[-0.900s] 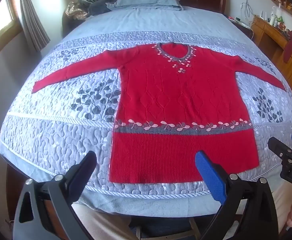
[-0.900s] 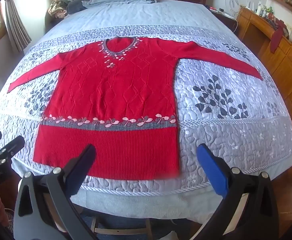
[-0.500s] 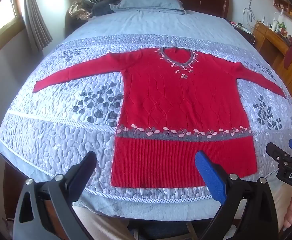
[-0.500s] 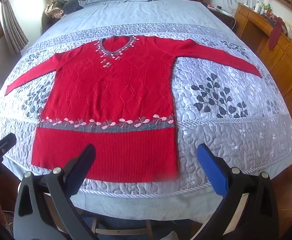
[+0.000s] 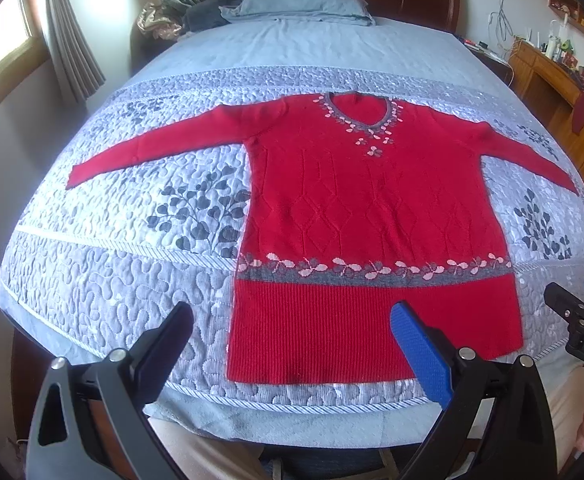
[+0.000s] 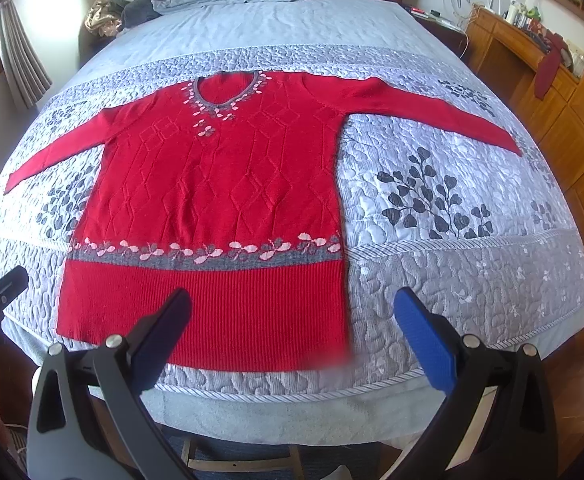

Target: Fold small clothes

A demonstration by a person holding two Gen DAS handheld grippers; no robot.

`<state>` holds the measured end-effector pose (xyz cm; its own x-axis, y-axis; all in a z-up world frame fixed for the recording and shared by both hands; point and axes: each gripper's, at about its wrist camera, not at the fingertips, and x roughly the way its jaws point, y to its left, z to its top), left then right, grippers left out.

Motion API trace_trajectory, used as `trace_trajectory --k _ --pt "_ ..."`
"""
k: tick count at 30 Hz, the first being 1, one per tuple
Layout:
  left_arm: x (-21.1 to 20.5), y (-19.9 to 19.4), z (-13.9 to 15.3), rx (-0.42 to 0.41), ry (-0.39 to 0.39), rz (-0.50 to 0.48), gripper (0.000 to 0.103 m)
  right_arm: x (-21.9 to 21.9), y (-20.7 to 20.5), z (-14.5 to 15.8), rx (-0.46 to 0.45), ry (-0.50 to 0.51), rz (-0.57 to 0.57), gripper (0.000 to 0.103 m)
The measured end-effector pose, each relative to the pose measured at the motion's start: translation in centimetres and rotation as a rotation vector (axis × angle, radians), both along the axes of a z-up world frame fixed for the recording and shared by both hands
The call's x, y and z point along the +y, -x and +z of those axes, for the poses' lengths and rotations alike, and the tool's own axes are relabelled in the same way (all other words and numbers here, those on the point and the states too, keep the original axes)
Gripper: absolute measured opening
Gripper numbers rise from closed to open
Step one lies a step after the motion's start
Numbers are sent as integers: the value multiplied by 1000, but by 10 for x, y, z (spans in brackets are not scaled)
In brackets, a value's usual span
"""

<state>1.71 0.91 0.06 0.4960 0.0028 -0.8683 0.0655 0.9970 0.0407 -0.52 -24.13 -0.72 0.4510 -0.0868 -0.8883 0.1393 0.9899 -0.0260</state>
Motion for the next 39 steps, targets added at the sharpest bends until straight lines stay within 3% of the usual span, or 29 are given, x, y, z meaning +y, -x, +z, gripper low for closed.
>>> trace_trajectory --k 39 --pt "1 -5 -4 9 2 7 99 -1 -1 -4 8 3 2 100"
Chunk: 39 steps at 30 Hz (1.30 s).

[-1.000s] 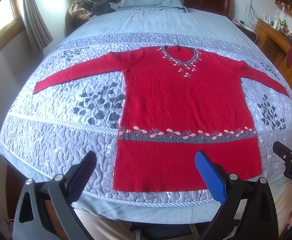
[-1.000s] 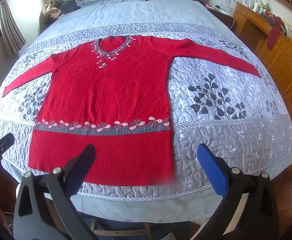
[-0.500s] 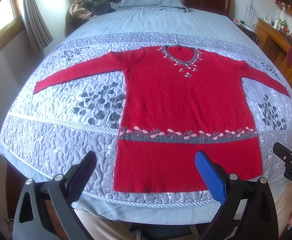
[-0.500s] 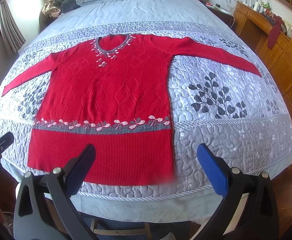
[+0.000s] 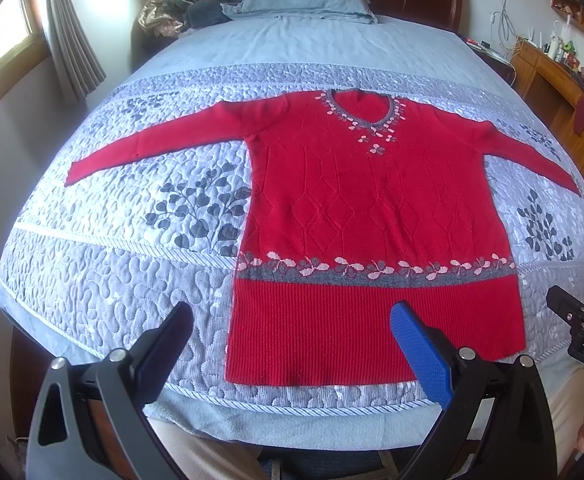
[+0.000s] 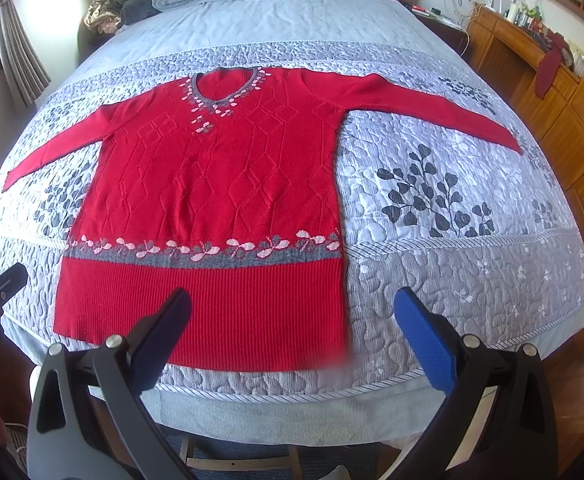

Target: Fold small clothes

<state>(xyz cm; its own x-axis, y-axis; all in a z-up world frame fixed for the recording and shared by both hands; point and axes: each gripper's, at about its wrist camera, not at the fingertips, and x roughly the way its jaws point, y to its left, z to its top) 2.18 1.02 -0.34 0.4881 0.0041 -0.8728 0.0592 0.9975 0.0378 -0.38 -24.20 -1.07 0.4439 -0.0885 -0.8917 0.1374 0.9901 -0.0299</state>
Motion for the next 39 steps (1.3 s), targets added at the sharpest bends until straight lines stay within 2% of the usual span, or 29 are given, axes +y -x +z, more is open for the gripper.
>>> trace_trajectory --k 19,31,34,37,39 --pt "1 -1 -1 2 1 0 99 0 -3 -4 11 4 1 100" --pt "-3 -12 -12 22 -7 -4 99 -5 -12 -16 31 -1 2 100" --pt "-9 -28 -21 44 -5 -3 99 -17 -21 -19 33 -18 7 100" --pt "-27 -57 -27 69 4 -15 99 -53 -39 -16 18 -17 -29 100" --pt "-52 -83 -27 54 -22 -43 99 -95 -58 -15 19 -29 -80 100"
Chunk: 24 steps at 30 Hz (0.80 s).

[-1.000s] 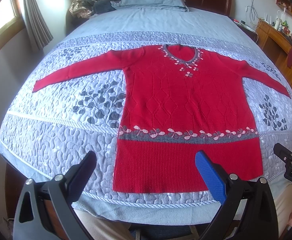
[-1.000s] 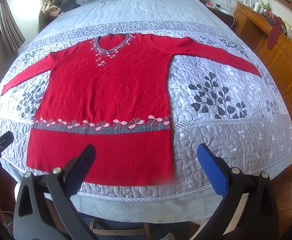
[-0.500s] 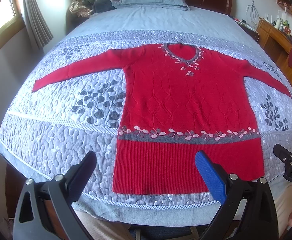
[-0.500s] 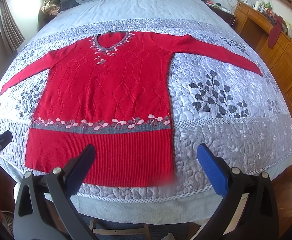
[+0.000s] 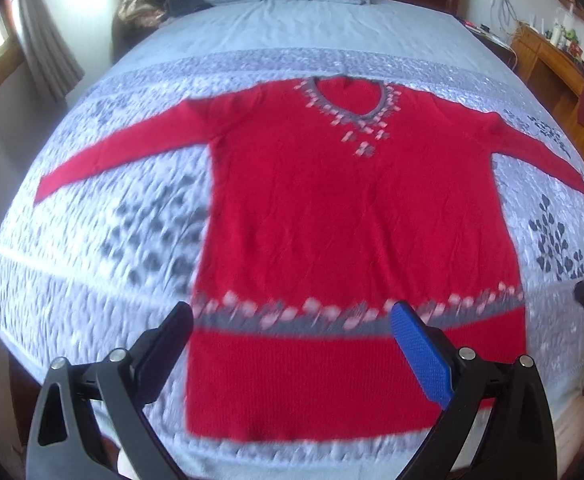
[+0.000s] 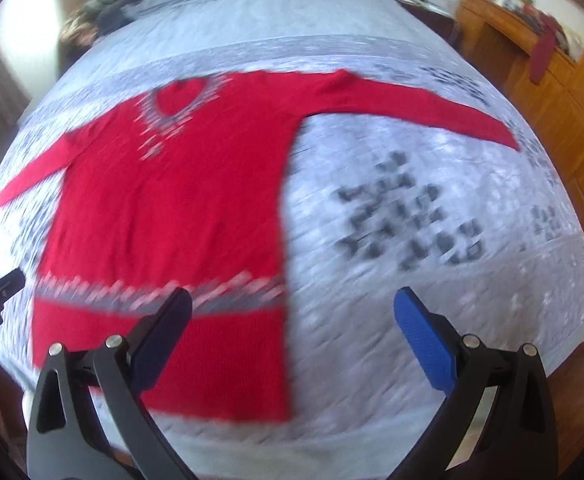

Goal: Fold small clothes
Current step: 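Grasp the red sweater's sleeve cuff with the right gripper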

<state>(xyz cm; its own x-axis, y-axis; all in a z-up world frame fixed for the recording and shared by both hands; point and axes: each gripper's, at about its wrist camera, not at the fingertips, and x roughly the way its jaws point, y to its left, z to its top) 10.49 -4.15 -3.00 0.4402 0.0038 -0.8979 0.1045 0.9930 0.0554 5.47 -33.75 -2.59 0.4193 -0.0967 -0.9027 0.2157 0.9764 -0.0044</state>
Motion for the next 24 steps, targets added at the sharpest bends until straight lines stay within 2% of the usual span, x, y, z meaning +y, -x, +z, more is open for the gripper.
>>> trace_trajectory --k 3,7,10,15,17,20,24 --pt "-48 -45 2 -33 -17 -51 99 -74 -33 1 9 12 -96 100" --pt "-117 -109 -1 -50 3 -84 99 -176 -83 -5 43 65 -189 100" --pt "-175 -156 -10 -51 28 -96 99 -247 -112 -13 60 43 -240 100" --pt "-264 -215 -38 3 63 -125 99 -353 -150 -42 123 -13 -311 100" --pt "-293 -226 -49 24 63 -151 99 -388 -159 -58 154 -60 -339 100" --pt "-329 -236 -64 46 50 -194 99 -426 -164 -73 153 -139 -375 100" --pt "-342 -243 -73 57 71 -192 99 -447 -169 -93 169 -246 -391 100"
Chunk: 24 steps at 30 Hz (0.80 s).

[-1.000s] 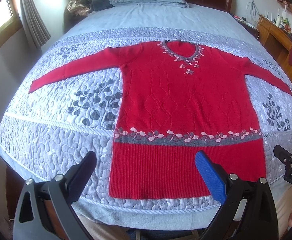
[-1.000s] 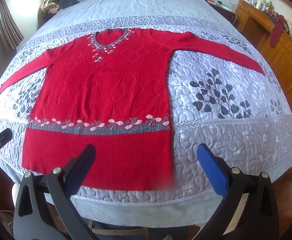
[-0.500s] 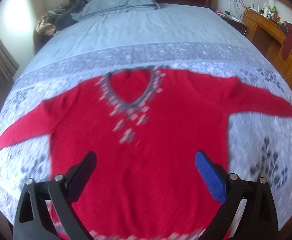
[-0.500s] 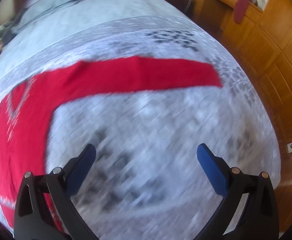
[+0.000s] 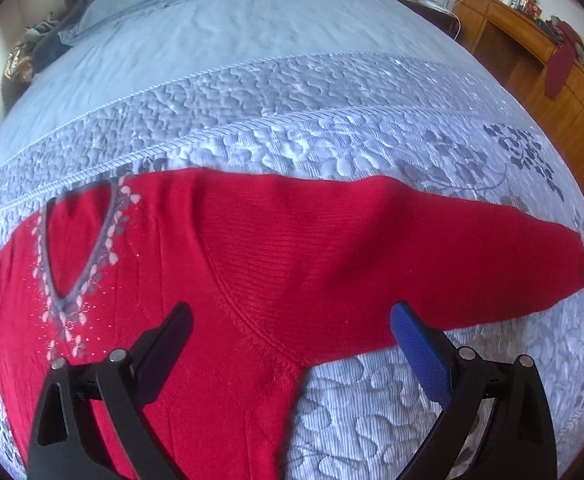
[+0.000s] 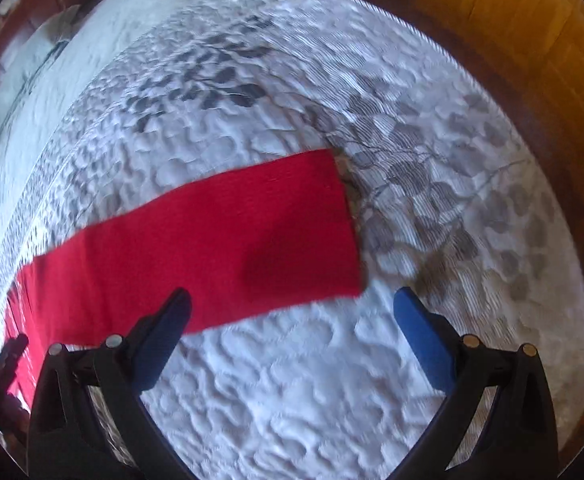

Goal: Fold small clothes
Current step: 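Grasp the red sweater's sleeve cuff with the right gripper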

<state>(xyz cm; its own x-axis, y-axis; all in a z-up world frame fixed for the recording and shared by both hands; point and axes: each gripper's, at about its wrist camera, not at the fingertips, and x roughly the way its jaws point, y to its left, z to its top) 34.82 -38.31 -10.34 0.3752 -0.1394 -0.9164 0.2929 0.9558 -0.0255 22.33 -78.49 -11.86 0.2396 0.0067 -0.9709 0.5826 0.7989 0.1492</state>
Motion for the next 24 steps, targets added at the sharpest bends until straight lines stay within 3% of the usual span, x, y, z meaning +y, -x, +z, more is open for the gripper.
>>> trace_trajectory --k 3,7,8,9,10,11,16,20,24 --pt "8 -3 -2 -17 -14 12 99 -6 -3 -9 -15 -31 -23 96" --pt "31 -10 -4 -23 -49 42 99 -4 -8 -8 21 40 -13 51" --pt "39 -13 -4 -19 -52 58 99 0 -8 -4 18 55 1 43" --pt "45 -16 -5 -12 -50 70 99 2 -8 0 19 65 9 29" --pt "49 -17 -4 -6 -50 76 99 6 -8 4 -13 8 22 8" --pt "53 -19 -4 -2 -50 81 99 7 -12 5 -40 -43 17 8" --pt "86 -19 2 -5 -48 103 99 55 -26 42 -126 -14 96 8" --pt "125 -19 10 -17 -42 135 99 141 -55 69 -174 1 273 8" --pt "168 -16 20 -14 -13 166 99 232 -87 74 -203 -45 427 8"
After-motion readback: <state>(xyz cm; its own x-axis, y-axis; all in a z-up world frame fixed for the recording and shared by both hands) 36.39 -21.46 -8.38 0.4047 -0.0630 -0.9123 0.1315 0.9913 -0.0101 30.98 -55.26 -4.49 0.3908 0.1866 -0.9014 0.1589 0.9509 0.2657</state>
